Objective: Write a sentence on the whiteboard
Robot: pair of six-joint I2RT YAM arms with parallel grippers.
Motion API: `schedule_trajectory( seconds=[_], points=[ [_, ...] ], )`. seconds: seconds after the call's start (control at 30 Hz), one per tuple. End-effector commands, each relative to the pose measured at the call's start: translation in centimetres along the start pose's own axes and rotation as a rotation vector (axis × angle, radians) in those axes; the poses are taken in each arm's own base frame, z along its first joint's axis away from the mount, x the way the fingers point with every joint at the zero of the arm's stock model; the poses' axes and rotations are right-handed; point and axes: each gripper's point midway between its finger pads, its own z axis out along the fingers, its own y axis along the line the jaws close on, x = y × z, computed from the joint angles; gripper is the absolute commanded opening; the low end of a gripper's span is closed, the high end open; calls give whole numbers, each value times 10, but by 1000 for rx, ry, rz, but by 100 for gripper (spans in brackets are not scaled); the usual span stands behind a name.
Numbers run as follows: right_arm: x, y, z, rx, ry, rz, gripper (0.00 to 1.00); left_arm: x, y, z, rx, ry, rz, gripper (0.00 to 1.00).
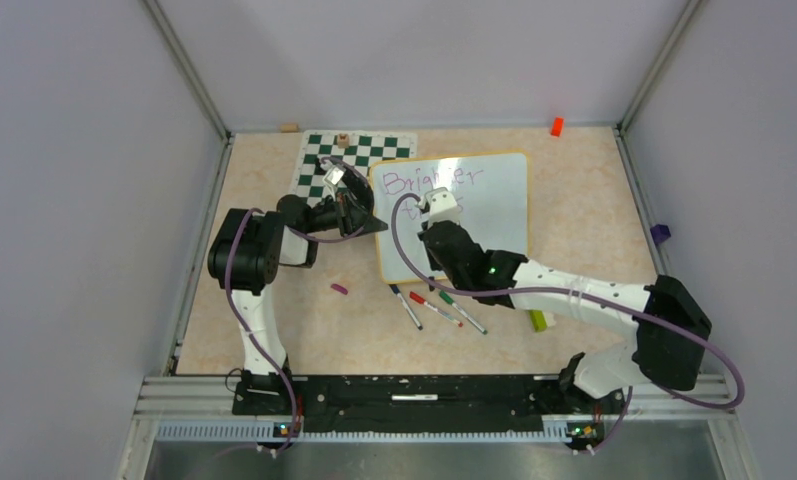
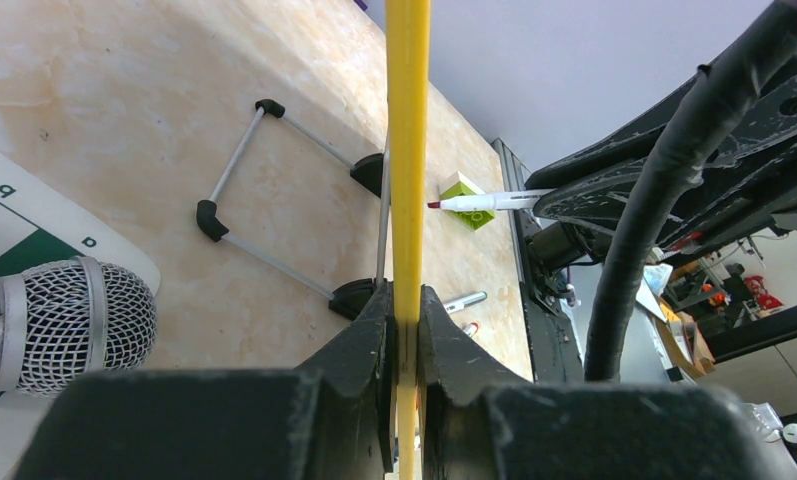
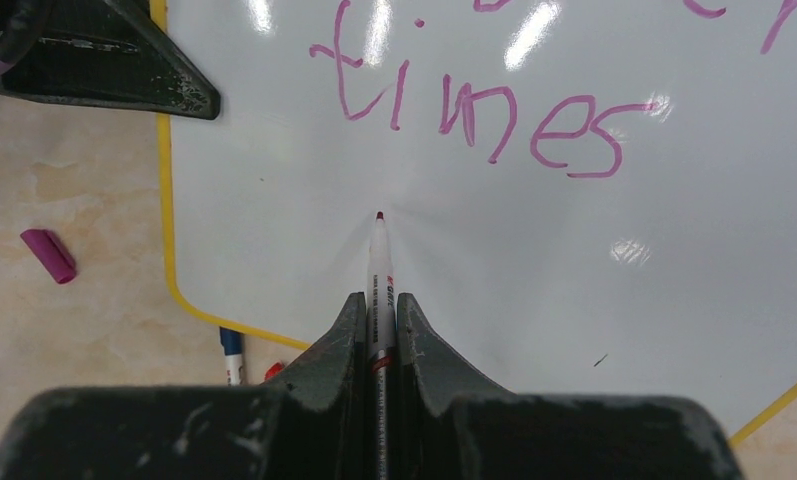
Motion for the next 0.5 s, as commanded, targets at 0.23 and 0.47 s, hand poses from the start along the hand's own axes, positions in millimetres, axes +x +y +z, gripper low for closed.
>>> schedule_trajectory(
  seconds=[0.23, 0.47],
  points=[
    [-9, 4, 9, 49, -26, 3, 0, -14, -15, 3, 35, -18, 131, 0],
    [-7, 0, 16, 93, -17, -13, 0, -13, -16, 3, 34, -20, 133, 0]
  ],
)
